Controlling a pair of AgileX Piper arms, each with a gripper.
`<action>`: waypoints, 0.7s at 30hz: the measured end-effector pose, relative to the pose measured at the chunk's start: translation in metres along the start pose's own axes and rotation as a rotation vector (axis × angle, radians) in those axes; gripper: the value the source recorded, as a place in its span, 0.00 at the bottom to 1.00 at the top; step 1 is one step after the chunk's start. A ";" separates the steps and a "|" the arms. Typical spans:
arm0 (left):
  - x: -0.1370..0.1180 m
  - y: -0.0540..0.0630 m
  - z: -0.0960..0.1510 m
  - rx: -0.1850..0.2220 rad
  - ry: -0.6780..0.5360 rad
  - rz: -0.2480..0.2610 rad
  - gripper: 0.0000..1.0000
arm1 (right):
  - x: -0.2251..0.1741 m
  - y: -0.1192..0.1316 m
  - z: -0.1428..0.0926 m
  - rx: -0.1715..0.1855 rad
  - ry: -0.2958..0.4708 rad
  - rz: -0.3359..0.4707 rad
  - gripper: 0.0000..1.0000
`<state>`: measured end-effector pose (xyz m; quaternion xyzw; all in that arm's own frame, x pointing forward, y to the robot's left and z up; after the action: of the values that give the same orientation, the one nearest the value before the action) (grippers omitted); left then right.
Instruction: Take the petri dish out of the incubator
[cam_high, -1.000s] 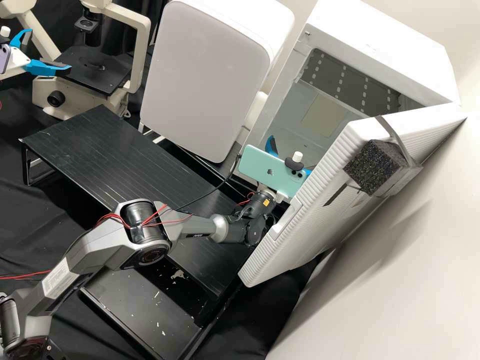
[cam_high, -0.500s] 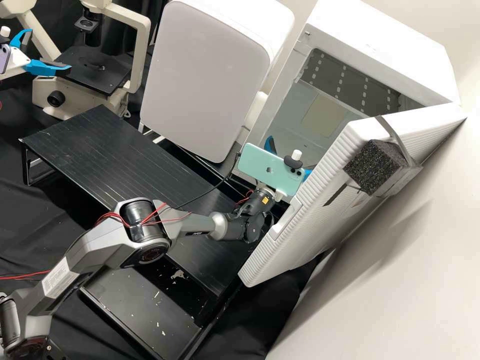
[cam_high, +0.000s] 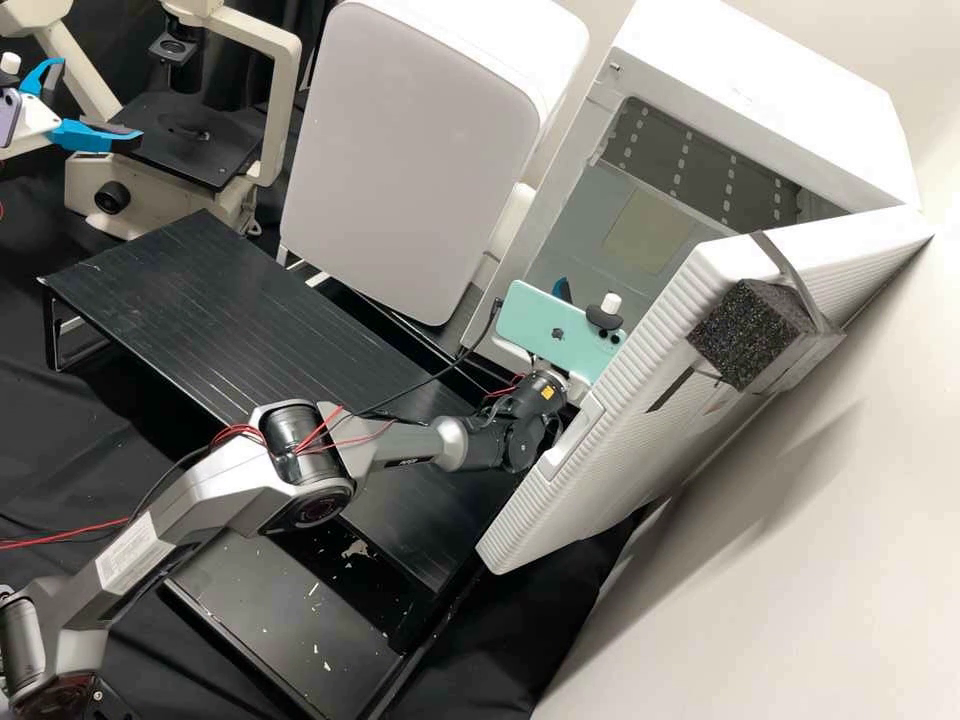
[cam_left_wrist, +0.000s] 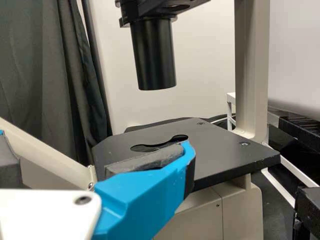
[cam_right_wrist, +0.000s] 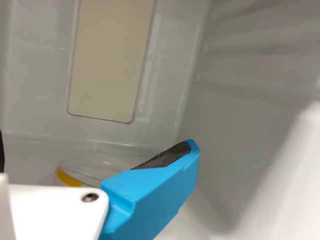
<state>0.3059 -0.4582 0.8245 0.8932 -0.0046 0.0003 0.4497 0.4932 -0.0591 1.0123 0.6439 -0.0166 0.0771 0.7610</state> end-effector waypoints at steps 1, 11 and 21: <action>0.000 0.000 0.000 0.000 0.000 0.000 1.00 | 0.001 -0.001 0.002 -0.001 -0.007 -0.001 1.00; 0.000 0.000 0.000 0.000 0.000 0.000 1.00 | 0.010 -0.005 0.005 -0.008 -0.031 -0.004 1.00; 0.000 0.000 0.000 0.000 0.000 0.000 1.00 | 0.012 -0.005 0.002 -0.010 -0.026 -0.003 0.00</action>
<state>0.3059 -0.4582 0.8245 0.8932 -0.0046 0.0003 0.4497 0.5057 -0.0606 1.0092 0.6413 -0.0258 0.0674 0.7639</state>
